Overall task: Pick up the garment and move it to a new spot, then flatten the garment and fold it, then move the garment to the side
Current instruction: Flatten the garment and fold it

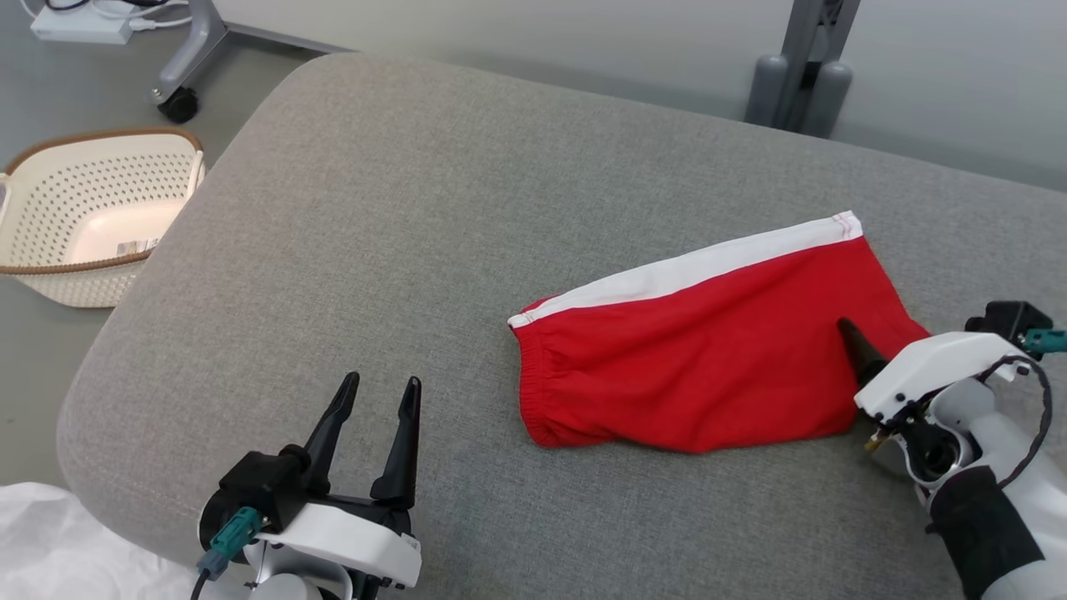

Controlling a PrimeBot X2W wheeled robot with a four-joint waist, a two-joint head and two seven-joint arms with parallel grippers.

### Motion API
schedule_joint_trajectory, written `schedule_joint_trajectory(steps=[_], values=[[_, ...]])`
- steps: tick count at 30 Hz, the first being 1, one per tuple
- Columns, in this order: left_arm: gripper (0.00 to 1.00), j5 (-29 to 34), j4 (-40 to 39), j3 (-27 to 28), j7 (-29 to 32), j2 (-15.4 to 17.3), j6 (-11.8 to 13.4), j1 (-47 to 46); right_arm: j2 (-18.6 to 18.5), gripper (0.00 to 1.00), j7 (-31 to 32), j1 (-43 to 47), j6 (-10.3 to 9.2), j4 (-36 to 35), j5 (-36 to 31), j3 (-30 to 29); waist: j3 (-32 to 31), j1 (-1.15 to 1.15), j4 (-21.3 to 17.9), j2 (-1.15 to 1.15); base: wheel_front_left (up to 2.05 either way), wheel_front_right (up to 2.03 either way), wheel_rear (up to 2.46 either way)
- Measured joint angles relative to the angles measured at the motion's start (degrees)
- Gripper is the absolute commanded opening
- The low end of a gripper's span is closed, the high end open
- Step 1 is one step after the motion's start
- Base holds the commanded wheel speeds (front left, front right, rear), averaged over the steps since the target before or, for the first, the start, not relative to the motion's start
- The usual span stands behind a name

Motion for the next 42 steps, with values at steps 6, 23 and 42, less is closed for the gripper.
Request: schedule_joint_trajectory(steps=[6,23,42], values=[[1.0,-0.49,-0.11,-1.29,0.0,0.0,0.52,-0.08,-1.18,1.0,-1.47,-2.31,0.01,2.14,0.29,-0.16,1.28,0.0,1.06,0.0,0.0,0.0,0.0],[1.0,-1.42,1.98,-1.66,0.0,0.01,1.18,-1.13,-2.47,0.0,-4.68,-2.18,-0.02,0.29,3.34,2.53,1.8,0.0,1.47,0.0,0.0,0.0,0.0],[1.0,-1.36,3.81,-1.26,0.0,-0.02,0.98,0.5,-0.16,0.0,-13.41,5.8,-0.02,0.07,12.09,-0.46,-4.05,0.0,-3.19,0.0,0.0,0.0,0.0]])
